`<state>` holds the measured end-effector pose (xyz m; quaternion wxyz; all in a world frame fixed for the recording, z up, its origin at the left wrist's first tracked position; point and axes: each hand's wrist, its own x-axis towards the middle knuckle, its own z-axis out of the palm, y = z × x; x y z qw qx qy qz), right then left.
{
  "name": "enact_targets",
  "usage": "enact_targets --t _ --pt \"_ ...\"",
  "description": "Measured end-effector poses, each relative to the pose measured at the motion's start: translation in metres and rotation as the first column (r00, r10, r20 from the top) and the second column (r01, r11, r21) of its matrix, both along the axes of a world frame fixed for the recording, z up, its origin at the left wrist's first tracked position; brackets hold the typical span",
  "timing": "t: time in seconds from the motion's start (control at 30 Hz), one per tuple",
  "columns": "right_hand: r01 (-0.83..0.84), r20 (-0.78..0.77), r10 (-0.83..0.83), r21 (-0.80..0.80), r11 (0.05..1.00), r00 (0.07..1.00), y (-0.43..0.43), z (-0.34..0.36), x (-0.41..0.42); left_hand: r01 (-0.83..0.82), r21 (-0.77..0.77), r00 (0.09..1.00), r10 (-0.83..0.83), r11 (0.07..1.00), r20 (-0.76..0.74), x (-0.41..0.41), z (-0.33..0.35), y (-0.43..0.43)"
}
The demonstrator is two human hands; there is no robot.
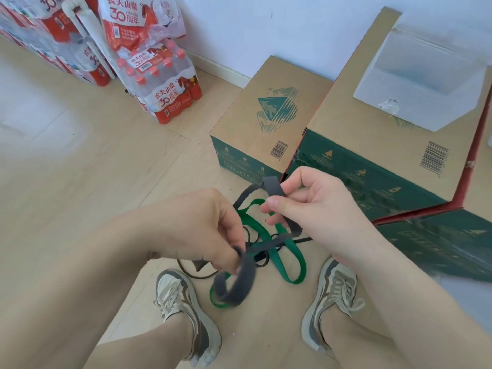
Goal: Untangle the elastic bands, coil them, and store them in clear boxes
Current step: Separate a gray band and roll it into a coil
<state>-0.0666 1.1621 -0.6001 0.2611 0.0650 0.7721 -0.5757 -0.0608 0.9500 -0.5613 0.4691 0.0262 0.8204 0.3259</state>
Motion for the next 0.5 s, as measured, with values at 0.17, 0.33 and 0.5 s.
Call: enact_targets --t 0.17,0.33,0.5 --pt "-0.045 0.012 0.046 -0.061 0.997 0.999 -0.007 -0.006 0.008 -0.08 0.051 0.992 0.085 0.996 -0.099 -0.006 -0.002 0.016" --pt "-0.092 0.059 0.1 -0.126 0.988 0.993 -0.009 -0.002 0.005 -0.18 0.163 0.935 0.22 0.97 -0.277 -0.003 -0.004 0.014" --pt "-0.248 0.015 0.252 -0.124 0.961 0.968 0.0 0.006 0.003 -0.226 0.291 0.837 0.338 0.93 -0.43 -0.004 -0.012 0.007"
